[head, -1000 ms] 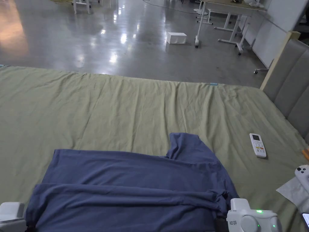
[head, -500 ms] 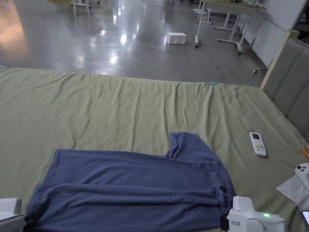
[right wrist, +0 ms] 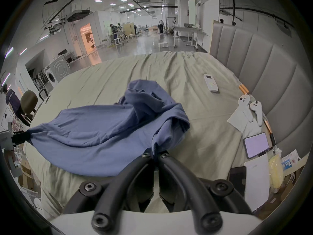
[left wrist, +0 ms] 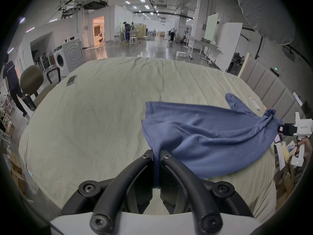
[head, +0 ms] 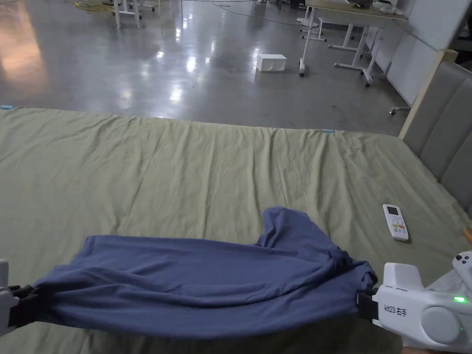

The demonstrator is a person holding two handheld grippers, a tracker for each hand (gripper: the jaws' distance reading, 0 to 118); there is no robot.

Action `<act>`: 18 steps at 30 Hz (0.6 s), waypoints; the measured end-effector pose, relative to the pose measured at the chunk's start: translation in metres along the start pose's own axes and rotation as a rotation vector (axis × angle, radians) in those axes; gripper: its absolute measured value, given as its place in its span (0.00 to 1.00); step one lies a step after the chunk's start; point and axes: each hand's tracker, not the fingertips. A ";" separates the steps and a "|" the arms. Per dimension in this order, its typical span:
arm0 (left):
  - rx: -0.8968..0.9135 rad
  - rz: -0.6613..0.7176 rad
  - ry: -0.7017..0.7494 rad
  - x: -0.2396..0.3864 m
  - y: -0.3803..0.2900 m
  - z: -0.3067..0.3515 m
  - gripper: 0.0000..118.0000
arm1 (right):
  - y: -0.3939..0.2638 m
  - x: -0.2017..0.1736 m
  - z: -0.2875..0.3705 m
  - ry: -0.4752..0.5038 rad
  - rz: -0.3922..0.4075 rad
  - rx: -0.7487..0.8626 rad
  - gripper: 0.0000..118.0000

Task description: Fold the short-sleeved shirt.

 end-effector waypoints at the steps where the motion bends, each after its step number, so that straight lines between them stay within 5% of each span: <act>1: 0.006 -0.002 0.000 -0.002 0.000 0.005 0.06 | -0.001 0.001 0.006 0.000 0.006 0.004 0.03; 18: -0.206 0.038 0.007 -0.018 -0.139 0.010 0.06 | -0.153 0.012 0.004 -0.017 -0.030 -0.264 0.03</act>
